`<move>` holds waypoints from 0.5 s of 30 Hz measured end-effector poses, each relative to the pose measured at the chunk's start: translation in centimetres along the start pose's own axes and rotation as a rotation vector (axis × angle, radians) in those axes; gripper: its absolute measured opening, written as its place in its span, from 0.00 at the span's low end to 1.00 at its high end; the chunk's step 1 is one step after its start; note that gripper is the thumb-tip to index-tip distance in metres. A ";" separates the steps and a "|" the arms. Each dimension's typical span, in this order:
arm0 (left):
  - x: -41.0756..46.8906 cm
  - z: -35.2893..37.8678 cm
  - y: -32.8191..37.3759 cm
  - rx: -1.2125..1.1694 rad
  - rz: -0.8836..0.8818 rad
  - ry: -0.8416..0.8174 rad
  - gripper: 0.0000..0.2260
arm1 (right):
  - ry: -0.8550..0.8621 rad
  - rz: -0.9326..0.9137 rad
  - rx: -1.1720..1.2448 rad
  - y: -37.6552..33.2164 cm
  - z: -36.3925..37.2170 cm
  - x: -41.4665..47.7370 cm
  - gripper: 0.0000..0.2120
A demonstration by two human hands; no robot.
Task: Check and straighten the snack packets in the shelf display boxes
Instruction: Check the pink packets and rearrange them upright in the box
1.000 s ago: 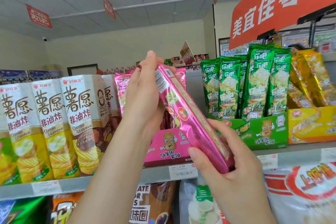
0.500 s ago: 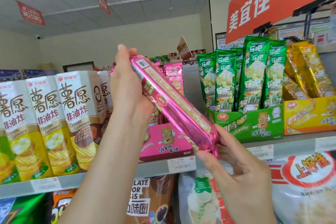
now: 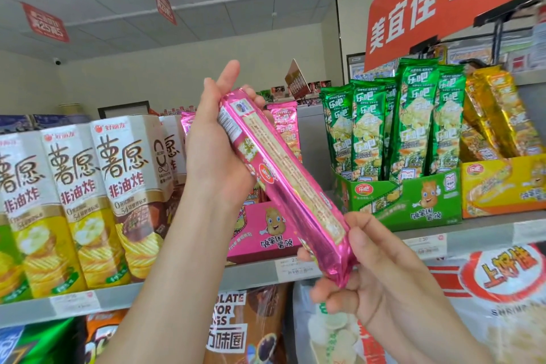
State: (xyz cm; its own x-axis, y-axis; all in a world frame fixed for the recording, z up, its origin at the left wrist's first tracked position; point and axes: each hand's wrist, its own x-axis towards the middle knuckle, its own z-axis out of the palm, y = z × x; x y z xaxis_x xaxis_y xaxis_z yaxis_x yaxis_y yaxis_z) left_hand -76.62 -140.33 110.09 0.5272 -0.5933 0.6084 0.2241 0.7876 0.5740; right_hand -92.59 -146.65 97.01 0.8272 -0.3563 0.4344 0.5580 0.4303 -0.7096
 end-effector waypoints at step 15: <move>-2.2 -1.0 -2.2 0.654 0.086 -0.094 0.12 | 0.401 -0.529 -0.688 1.2 1.5 -0.1 0.22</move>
State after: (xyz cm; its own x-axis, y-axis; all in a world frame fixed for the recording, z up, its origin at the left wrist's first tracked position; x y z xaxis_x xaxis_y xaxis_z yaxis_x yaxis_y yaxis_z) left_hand -77.49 -140.57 106.97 0.4407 -0.5684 0.6947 -0.3748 0.5868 0.7178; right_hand -91.93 -144.81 96.95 0.3235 -0.6771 0.6610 0.5865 -0.4047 -0.7016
